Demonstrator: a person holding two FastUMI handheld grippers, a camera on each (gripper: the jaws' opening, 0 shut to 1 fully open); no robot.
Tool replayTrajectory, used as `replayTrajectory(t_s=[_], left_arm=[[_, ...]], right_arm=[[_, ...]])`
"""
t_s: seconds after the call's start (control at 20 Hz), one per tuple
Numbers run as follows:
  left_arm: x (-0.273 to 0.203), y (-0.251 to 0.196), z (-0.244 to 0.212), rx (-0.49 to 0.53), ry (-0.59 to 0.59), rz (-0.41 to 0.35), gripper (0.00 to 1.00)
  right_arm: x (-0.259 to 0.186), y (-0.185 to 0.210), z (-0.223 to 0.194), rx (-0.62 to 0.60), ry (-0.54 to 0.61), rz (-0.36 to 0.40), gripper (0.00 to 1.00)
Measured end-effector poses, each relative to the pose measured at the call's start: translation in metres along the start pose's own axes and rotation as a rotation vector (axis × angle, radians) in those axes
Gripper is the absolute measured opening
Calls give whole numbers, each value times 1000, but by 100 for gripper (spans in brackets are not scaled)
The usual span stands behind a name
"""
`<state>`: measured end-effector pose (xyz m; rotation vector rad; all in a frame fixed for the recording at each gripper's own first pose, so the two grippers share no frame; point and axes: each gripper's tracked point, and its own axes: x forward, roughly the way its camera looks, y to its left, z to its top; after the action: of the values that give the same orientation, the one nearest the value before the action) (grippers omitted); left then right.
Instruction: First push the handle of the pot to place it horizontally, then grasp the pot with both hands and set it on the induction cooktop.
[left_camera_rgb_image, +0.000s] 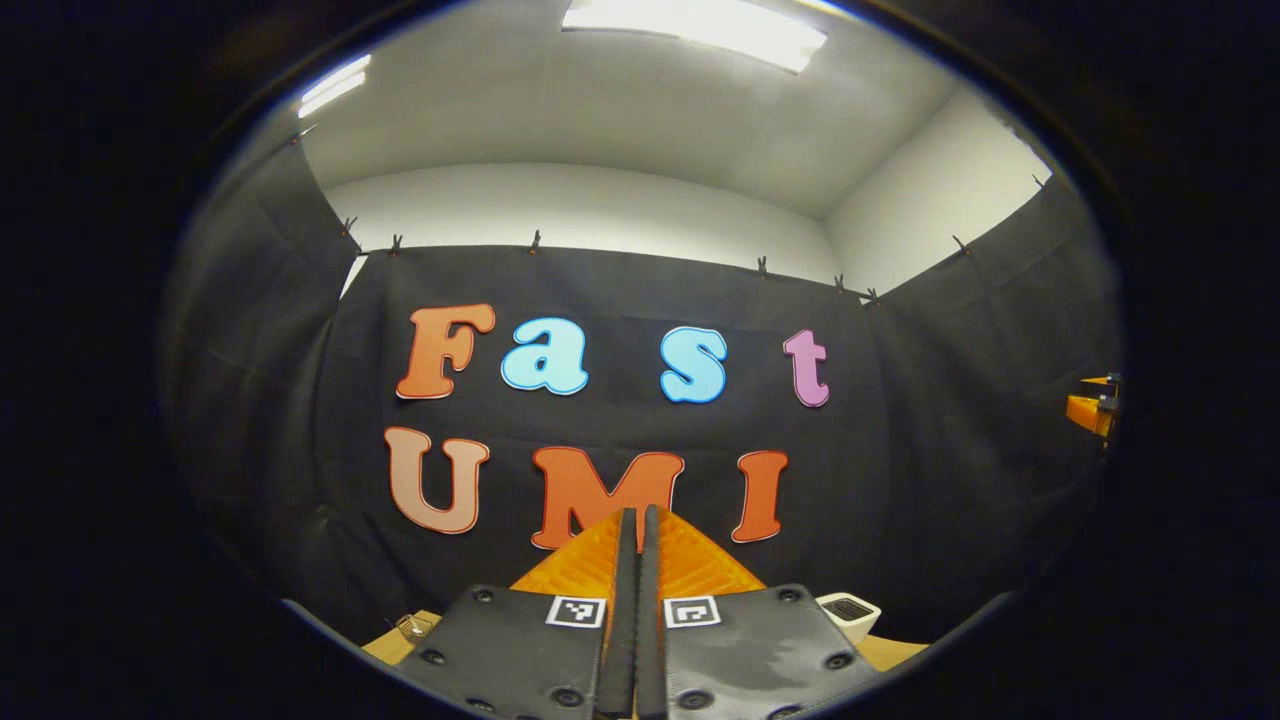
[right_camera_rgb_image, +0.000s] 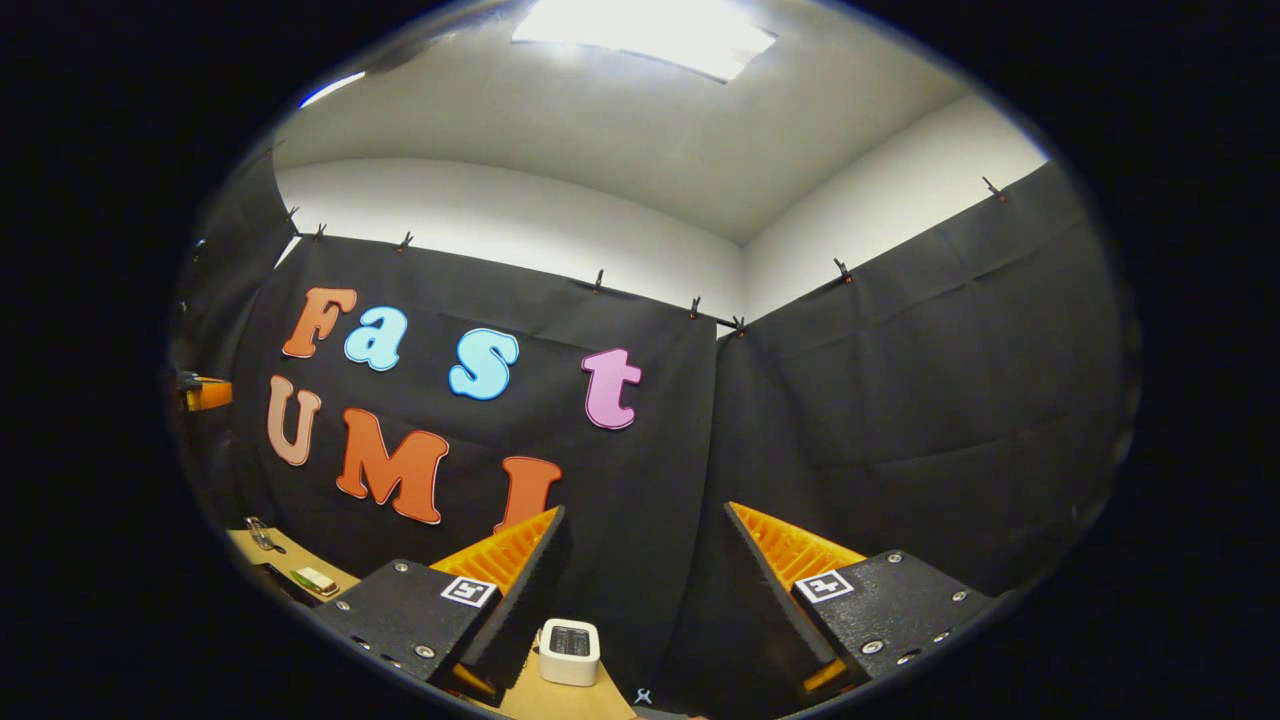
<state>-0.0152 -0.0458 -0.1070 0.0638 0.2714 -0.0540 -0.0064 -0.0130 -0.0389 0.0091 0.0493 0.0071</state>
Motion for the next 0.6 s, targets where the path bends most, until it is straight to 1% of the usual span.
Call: replayTrajectory(t_s=[0.1, 0.2, 0.35, 0.5, 0.55, 0.6], left_arm=[[-1, -14, -20, -14, 54, -26, 7], [-3, -25, -48, -38, 127, -25, 7], [-12, -47, -96, -44, 254, -27, 7], [-24, -70, -157, -76, 424, -48, 7], [-29, -78, -178, -88, 481, -54, 10], [-36, -85, -195, -94, 532, -59, 8]], right_arm=[[-2, -5, -4, -1, 7, 1, 93], [-3, -7, -9, -1, 15, 6, 93], [-3, -11, -16, 0, 24, 19, 93], [-6, -18, -24, 7, 35, 33, 93], [-6, -21, -26, 10, 39, 37, 93], [-5, -23, -30, 13, 43, 43, 93]])
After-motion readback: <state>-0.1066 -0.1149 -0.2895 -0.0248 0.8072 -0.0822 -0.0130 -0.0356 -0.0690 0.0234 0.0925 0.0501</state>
